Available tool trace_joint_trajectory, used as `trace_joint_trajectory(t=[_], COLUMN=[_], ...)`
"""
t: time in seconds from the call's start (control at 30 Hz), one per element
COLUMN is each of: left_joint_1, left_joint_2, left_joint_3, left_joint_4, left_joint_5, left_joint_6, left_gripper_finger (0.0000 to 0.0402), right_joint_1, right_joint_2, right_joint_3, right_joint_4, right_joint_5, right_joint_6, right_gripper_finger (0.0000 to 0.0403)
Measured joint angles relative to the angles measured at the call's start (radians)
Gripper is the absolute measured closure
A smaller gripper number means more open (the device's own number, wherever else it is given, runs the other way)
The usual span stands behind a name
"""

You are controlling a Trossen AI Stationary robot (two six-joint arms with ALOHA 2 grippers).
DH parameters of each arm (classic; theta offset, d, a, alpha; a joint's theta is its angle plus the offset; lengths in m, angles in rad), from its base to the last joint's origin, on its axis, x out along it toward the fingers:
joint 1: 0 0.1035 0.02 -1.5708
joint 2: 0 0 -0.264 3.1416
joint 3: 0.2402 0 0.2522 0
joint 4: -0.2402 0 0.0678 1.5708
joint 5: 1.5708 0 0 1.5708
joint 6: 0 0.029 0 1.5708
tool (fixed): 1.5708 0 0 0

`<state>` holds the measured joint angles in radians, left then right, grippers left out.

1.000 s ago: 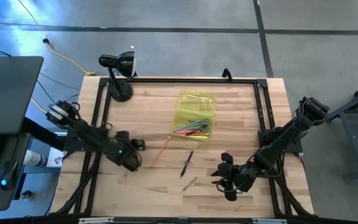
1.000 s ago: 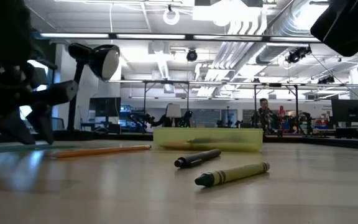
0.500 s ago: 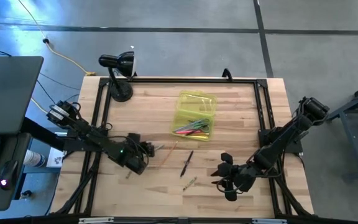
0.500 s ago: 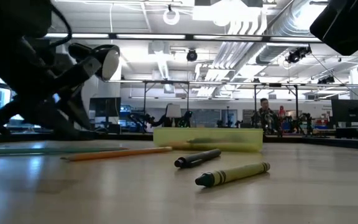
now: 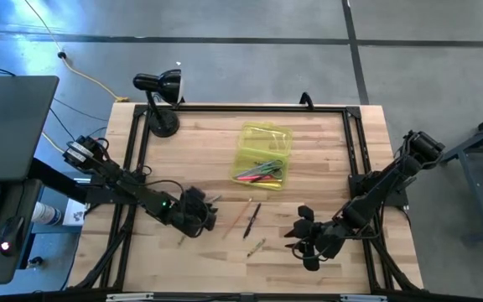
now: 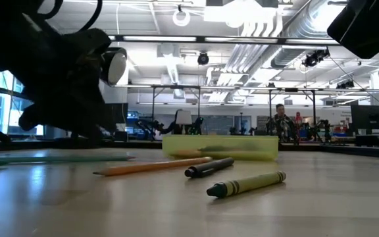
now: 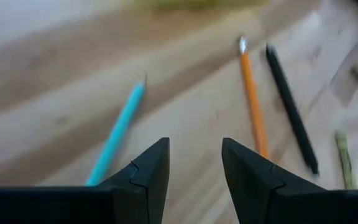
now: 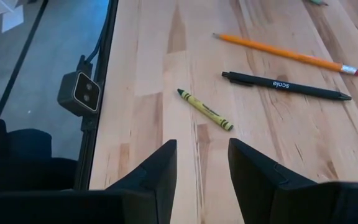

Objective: Pick & place school supplies into a supply box
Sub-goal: Put the right light green crayon into the yellow supply box

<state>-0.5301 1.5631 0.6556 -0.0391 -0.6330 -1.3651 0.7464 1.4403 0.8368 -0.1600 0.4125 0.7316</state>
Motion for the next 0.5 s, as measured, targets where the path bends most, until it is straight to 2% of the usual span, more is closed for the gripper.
trace_joint_trajectory(t=[0.1,0.23,0.37,0.5], left_joint_1=[0.0,0.0,0.0,0.0], left_joint_2=[0.0,0.0,0.0,0.0], left_joint_3=[0.0,0.0,0.0,0.0], left_joint_4=[-0.02,-0.019,0.007,0.103], left_joint_5=[0.023,-0.035,-0.141,-0.196], left_joint_6=[-0.001,-0.001,-0.028,-0.008], left_gripper_finger=[0.0222,0.0222,0.0222,0.0222], right_joint_1=[0.0,0.0,0.007,0.043], right_joint_2=[0.0,0.0,0.0,0.0], right_joint_3=[0.0,0.0,0.0,0.0], right_joint_4=[0.0,-0.003,-0.06,-0.21], right_joint_5=[0.006,0.008,-0.007,-0.027], right_joint_6=[-0.023,-0.027,0.144,0.338], right_gripper_finger=[0.0279,0.0279,0.0279,0.0279])
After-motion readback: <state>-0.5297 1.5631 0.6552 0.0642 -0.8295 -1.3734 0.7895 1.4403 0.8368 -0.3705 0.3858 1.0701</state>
